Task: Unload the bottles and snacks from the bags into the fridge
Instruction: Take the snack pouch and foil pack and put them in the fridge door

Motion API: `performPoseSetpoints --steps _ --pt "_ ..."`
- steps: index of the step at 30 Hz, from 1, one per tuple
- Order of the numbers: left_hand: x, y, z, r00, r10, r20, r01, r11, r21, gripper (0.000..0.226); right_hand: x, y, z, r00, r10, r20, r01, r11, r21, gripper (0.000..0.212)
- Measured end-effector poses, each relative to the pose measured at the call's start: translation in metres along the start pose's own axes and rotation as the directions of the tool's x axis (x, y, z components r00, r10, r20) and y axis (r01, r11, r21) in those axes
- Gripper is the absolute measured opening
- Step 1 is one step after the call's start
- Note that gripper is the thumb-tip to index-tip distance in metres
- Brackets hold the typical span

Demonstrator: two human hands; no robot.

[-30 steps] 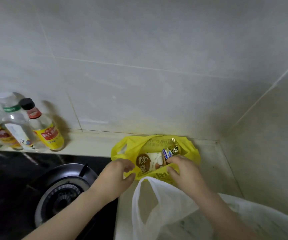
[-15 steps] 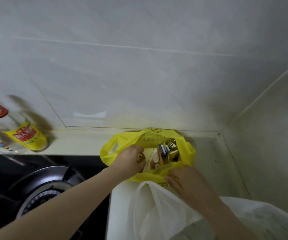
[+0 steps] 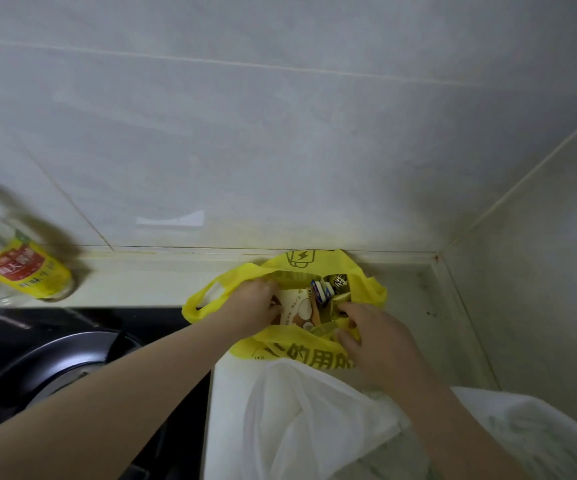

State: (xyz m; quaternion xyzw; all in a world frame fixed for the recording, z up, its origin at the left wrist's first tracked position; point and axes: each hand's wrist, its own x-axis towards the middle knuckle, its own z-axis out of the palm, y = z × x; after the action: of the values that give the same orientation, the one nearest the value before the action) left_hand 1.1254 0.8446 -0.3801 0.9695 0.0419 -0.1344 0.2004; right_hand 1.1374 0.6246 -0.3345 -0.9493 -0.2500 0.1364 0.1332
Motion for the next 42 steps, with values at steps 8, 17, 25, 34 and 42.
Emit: performPoseSetpoints --steps 8,17,25,34,42 --pt "0.002 0.009 -0.005 0.989 0.076 -0.124 -0.068 0.995 0.070 0.024 0.031 0.007 -0.002 0.997 0.029 -0.066 -0.034 0.997 -0.073 0.025" --pt "-0.021 0.021 -0.018 0.969 0.071 -0.239 -0.100 0.988 -0.113 0.009 0.051 0.011 0.002 0.993 0.111 -0.027 -0.115 0.967 -0.227 0.011" --pt "-0.038 0.025 -0.023 0.926 -0.014 -0.377 -0.131 0.925 -0.356 0.011 0.040 0.009 -0.008 0.991 0.113 -0.074 -0.123 0.982 -0.146 0.010" --pt "-0.057 0.040 -0.045 0.772 -0.284 -0.568 -0.212 0.727 -0.653 0.015 0.000 0.013 -0.025 0.968 0.147 -0.204 -0.119 0.983 0.142 0.019" --pt "-0.075 0.053 -0.073 0.757 -0.465 -0.459 -0.228 0.471 -0.852 0.014 -0.034 0.000 -0.030 0.919 0.073 -0.387 0.004 0.981 0.193 0.011"
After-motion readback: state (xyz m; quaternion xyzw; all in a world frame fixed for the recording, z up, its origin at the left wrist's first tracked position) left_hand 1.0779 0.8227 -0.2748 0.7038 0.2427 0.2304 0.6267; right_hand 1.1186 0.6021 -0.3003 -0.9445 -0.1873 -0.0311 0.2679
